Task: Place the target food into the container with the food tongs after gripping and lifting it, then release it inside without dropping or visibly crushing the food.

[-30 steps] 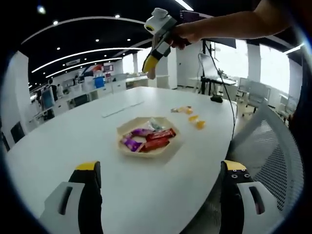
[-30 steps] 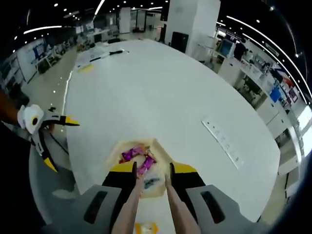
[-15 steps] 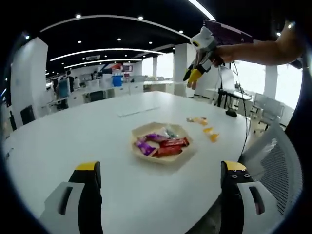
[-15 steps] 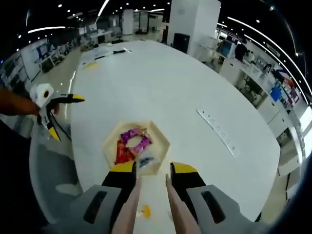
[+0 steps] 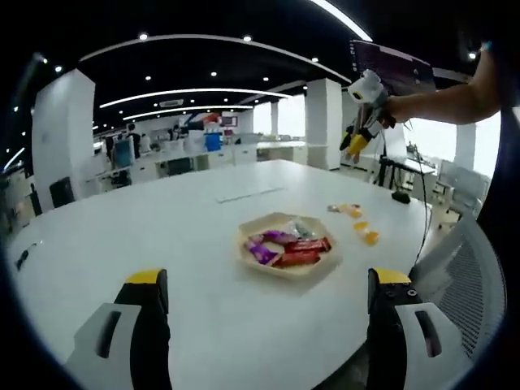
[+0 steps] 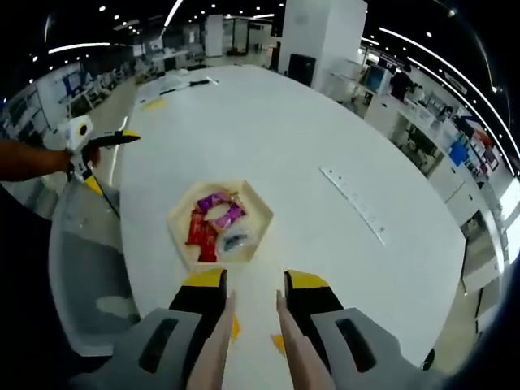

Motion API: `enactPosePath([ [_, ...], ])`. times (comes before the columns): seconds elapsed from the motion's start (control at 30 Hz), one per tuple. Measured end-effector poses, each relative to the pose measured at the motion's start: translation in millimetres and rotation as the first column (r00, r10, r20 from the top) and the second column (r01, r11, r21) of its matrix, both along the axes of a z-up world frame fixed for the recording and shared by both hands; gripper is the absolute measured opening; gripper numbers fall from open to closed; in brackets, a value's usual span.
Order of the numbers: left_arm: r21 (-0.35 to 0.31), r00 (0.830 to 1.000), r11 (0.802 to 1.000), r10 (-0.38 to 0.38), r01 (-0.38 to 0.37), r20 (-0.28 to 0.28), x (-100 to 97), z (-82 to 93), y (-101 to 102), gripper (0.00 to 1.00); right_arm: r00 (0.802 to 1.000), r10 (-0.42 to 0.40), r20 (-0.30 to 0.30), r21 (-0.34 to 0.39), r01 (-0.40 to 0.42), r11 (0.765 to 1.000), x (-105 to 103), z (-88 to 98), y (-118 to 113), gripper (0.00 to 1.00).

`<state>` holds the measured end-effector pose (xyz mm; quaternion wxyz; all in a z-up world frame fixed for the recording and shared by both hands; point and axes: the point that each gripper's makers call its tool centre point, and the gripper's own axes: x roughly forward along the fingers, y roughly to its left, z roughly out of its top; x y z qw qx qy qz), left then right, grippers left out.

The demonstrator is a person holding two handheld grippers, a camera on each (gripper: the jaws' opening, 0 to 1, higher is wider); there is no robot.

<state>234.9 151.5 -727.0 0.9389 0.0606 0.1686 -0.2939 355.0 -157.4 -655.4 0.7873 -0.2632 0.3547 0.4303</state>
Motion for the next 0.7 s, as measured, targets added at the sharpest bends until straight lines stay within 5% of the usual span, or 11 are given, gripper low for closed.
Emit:
enactPosePath([
  [0.23,0.092,0.992,0.992,-0.074,0.084,-0.106,-8.7,-33.2,-8,1.00,1.000,0.019,-0.011,-0.001,-0.019,1.000,-4,-4.5,-10,0.27],
  [0.7,0.088,0.992,0.991,-0.089,0.097,-0.089,-8.3,-29.6,-14,1.00,0.998,0.062,-0.003,0.009,-0.062,0.998,-17,-2.3,-15,0.28],
])
